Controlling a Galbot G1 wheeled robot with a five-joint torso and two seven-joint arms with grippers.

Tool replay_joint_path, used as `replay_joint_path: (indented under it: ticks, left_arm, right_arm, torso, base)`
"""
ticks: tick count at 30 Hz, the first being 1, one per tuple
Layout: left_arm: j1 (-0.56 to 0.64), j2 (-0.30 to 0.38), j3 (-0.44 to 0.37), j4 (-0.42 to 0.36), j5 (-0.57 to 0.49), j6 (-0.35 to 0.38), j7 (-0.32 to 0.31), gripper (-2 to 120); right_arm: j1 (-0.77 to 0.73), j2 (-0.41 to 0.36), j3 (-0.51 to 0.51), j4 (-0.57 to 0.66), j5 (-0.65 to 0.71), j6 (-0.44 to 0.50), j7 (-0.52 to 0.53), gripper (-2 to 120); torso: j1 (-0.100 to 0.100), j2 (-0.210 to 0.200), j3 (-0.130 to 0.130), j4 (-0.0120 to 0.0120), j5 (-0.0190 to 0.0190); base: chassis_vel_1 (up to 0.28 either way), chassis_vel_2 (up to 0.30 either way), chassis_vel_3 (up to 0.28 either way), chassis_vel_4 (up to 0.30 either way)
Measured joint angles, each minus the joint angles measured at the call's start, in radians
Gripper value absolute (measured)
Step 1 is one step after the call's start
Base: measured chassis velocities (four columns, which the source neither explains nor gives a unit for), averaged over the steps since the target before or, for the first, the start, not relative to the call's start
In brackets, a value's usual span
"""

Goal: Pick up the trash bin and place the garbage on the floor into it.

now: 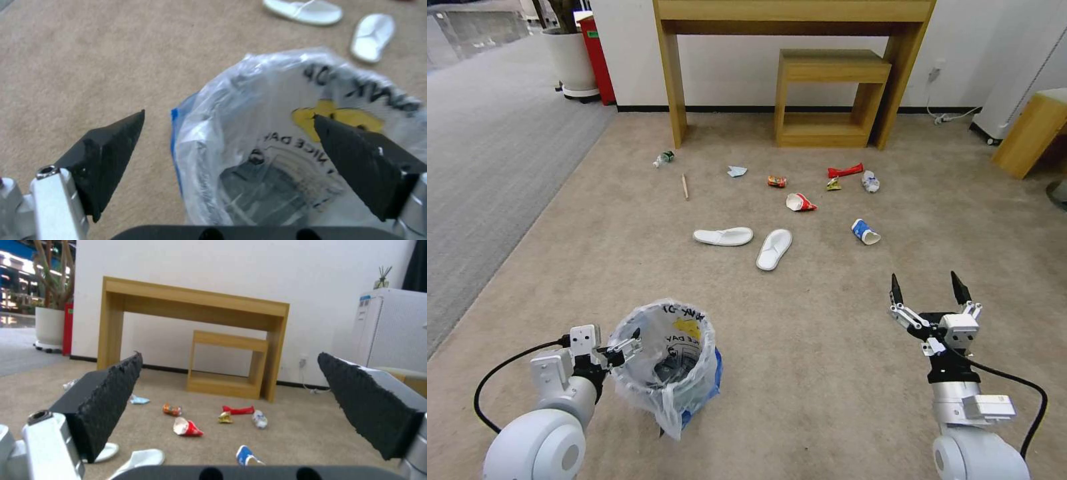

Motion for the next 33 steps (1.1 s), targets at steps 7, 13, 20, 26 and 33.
replay_joint_path:
  ticks: [7,13,20,26,33]
  left_arm:
    - [-0.033,0.019,-0.005,0.088,-0.025,0.003,-0.001,100]
    - [-0.055,0.020,0.010,0.128,-0.135,0.009,-0.026,100]
    - [-0.070,0.028,0.012,0.151,-0.171,0.009,-0.042,100]
    - [-0.074,0.032,0.018,0.158,-0.181,0.010,-0.045,100]
    - [-0.084,0.033,0.020,0.181,-0.180,0.010,-0.050,94]
  right_arm:
    - [-0.005,-0.001,0.004,0.003,0.000,0.002,-0.002,100]
    - [-0.003,0.000,0.004,0.003,-0.003,0.002,-0.003,100]
    - [-0.001,0.001,0.000,-0.004,-0.007,0.004,-0.006,100]
    - [0.004,0.001,-0.003,-0.010,-0.010,0.005,-0.007,100]
    - [0.007,0.002,-0.008,-0.014,-0.017,0.005,-0.009,100]
  torso:
    - [0.000,0.000,0.000,0.0001,0.0001]
    - [0.000,0.000,0.000,0.0000,0.0001]
    - [0.000,0.000,0.000,0.0000,0.0001]
    - [0.000,0.000,0.000,0.0001,0.0001]
    - [0.000,0.000,0.000,0.0000,0.0001]
  base:
    - [0.000,0.000,0.000,0.000]
    - [0.000,0.000,0.000,0.000]
    - [0.000,0.000,0.000,0.000]
    - [0.000,0.000,0.000,0.000]
    - [0.000,0.000,0.000,0.000]
